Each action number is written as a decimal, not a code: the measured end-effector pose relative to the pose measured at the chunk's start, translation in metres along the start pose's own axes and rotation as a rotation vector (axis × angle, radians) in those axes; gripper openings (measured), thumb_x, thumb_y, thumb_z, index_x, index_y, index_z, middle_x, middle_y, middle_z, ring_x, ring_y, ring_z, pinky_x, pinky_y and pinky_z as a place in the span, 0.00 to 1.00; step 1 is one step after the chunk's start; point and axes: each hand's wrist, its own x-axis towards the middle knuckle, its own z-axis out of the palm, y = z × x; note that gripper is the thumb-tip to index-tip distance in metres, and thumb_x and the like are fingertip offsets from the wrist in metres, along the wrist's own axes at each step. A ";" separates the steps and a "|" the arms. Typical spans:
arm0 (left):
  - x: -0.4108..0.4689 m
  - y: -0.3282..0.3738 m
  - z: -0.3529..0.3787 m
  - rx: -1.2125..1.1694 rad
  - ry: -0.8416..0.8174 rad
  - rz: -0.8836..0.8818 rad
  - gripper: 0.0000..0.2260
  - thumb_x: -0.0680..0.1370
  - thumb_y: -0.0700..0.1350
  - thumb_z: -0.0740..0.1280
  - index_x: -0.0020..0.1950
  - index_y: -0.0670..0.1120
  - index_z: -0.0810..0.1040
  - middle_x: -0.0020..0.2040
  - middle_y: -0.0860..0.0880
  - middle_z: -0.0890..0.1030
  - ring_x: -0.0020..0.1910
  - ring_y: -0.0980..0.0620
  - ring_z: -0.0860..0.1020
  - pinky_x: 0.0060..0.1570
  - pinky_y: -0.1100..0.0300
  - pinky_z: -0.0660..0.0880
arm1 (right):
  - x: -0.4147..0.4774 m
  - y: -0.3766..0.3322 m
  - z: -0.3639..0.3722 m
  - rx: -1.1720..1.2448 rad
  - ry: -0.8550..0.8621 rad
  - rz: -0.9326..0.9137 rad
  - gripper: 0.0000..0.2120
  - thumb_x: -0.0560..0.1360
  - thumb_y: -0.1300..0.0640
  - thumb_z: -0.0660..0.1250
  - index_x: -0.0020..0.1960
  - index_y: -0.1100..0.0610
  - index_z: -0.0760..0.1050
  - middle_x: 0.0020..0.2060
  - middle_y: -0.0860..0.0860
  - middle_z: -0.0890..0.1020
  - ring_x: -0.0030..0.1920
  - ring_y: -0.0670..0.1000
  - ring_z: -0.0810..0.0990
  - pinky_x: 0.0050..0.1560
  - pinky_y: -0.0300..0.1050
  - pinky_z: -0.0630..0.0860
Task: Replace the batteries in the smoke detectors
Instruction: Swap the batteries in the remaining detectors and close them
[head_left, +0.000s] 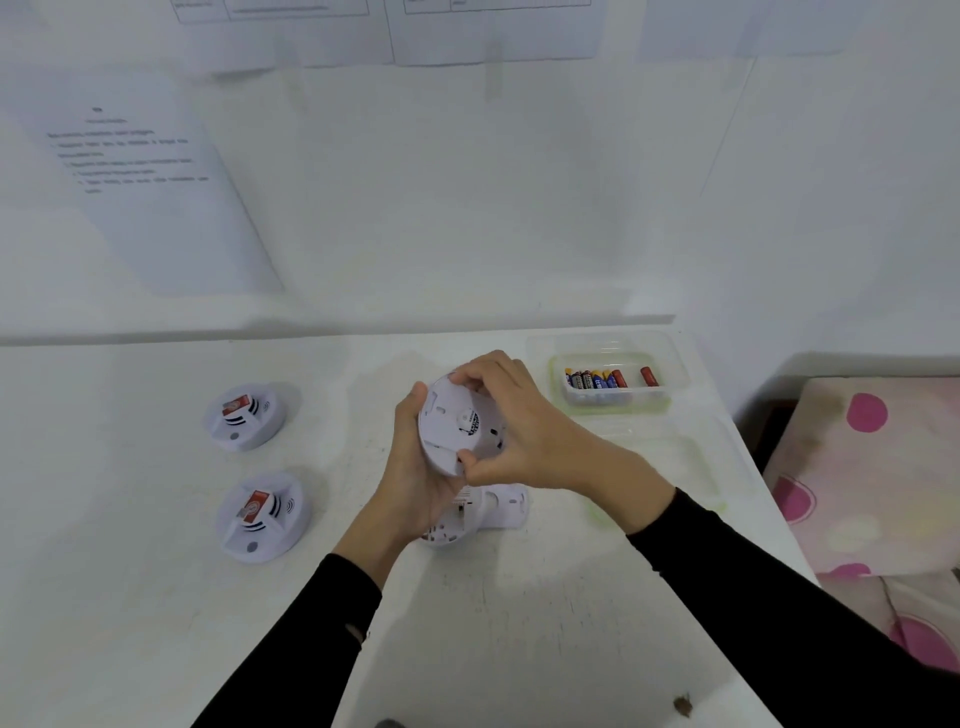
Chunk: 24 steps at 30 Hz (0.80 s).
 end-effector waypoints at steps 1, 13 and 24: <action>-0.001 0.004 -0.005 0.004 -0.007 -0.008 0.26 0.78 0.63 0.57 0.64 0.46 0.78 0.59 0.41 0.80 0.58 0.44 0.80 0.52 0.48 0.77 | 0.004 -0.003 0.002 -0.009 -0.002 -0.021 0.32 0.63 0.58 0.75 0.64 0.59 0.67 0.56 0.51 0.69 0.56 0.52 0.67 0.59 0.47 0.70; -0.023 0.068 -0.062 -0.124 0.099 -0.011 0.28 0.81 0.62 0.53 0.61 0.45 0.82 0.64 0.39 0.79 0.61 0.42 0.80 0.56 0.48 0.78 | 0.058 -0.047 0.044 0.222 0.127 0.057 0.30 0.64 0.57 0.73 0.63 0.53 0.65 0.57 0.49 0.68 0.57 0.48 0.69 0.57 0.33 0.69; -0.039 0.130 -0.147 -0.323 0.256 0.076 0.30 0.78 0.63 0.60 0.71 0.43 0.72 0.65 0.36 0.78 0.64 0.34 0.75 0.56 0.40 0.78 | 0.122 0.005 0.118 -0.182 -0.197 0.352 0.30 0.65 0.58 0.72 0.64 0.53 0.66 0.56 0.48 0.70 0.59 0.52 0.69 0.56 0.44 0.60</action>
